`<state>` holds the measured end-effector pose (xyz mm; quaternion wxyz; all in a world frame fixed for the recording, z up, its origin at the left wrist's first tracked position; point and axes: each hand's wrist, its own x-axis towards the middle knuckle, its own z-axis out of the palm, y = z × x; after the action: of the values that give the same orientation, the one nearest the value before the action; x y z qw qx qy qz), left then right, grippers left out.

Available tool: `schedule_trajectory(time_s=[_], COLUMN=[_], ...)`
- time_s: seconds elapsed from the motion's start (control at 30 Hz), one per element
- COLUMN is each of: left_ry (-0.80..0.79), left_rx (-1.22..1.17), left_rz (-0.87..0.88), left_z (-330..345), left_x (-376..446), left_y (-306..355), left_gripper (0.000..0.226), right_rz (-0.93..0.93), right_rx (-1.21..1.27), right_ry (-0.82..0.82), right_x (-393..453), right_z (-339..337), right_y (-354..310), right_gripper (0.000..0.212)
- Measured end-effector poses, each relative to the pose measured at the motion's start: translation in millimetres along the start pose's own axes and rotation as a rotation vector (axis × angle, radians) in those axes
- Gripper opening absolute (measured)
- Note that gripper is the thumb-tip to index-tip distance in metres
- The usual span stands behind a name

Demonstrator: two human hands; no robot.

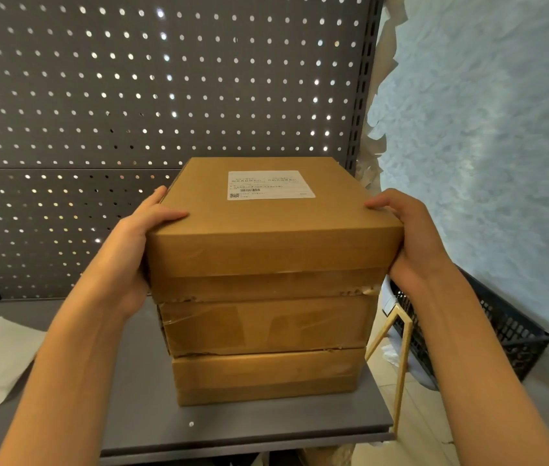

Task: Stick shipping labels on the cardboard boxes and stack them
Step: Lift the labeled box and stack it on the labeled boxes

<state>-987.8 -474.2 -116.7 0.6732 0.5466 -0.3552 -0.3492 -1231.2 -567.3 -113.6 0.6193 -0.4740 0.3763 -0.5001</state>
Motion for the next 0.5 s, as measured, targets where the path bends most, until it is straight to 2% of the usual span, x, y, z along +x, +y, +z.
schedule_trajectory(time_s=[0.5], left_ry=[0.025], left_rx=[0.034], left_rz=[-0.016], left_z=[1.4], left_x=[-0.6], left_y=[-1.5], left_gripper=[0.050], right_rz=[0.063], right_rx=[-0.008], right_ry=[0.009], right_x=[-0.9], right_z=[2.1], right_y=[-4.1], right_gripper=[0.020])
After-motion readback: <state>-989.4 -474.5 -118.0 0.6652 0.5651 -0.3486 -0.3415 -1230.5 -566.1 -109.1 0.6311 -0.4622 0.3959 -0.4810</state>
